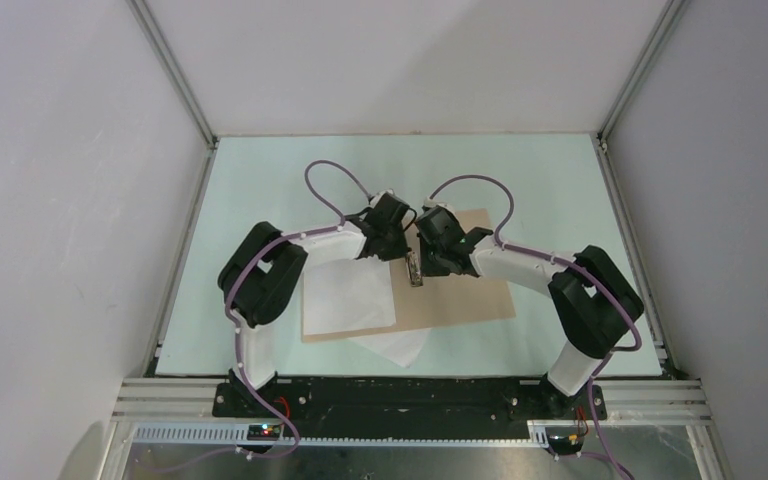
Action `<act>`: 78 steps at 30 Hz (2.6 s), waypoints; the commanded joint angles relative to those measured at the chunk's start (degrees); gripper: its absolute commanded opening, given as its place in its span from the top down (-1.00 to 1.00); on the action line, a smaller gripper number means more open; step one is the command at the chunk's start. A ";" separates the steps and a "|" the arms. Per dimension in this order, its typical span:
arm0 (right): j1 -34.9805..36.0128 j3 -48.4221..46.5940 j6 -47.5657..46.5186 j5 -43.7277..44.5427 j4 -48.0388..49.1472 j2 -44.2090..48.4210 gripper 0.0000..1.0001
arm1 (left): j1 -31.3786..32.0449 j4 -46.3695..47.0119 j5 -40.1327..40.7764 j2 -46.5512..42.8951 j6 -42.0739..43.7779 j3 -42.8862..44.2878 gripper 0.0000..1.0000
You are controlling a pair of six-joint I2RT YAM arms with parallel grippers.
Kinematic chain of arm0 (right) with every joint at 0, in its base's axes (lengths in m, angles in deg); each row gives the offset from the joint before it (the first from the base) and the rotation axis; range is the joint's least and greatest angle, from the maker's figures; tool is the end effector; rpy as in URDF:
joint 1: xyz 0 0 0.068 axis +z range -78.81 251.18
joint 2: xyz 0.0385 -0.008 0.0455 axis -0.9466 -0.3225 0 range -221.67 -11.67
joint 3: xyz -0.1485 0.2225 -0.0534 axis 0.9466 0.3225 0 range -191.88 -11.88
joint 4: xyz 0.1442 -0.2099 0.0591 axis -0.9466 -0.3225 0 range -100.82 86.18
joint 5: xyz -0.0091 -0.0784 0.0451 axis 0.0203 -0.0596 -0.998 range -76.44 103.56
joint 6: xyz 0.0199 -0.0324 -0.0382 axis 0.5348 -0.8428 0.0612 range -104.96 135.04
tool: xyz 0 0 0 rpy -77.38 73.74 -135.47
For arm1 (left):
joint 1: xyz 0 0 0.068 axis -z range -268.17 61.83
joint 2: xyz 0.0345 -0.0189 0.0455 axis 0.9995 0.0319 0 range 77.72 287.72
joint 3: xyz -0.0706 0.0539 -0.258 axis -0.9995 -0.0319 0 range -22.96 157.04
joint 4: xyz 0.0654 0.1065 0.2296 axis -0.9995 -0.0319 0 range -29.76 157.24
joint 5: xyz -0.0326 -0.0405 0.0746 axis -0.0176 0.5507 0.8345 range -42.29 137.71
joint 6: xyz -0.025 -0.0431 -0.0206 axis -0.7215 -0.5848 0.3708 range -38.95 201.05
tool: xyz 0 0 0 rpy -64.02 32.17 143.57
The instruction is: Put the files into the folder
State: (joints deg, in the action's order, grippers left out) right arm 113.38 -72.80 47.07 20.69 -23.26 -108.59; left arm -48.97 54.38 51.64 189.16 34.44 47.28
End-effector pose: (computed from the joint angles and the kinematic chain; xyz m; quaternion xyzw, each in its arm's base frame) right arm 0.2603 0.2300 0.1901 -0.0660 0.9509 0.1315 0.2722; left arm 0.3150 -0.2539 0.1544 -0.0720 0.9480 -0.1860 0.2480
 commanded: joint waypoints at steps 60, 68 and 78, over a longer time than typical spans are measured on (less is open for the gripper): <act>13.23 3.49 -3.27 10.48 12.83 -1.42 0.57 | -2.60 -9.50 -3.48 -1.61 -14.44 -8.96 1.00; 13.40 2.17 -3.81 14.27 11.18 -3.44 0.58 | -2.57 -9.52 -3.48 -1.99 -14.05 -9.81 1.00; 14.77 1.29 -4.86 16.91 9.35 -5.77 0.69 | -2.55 -9.46 -4.87 -2.00 -13.61 -10.33 1.00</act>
State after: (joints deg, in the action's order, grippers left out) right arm 127.35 -70.01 43.48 34.24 -12.35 -112.70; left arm -52.21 53.22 48.14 184.61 18.86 39.83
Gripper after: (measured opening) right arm 0.161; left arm 0.009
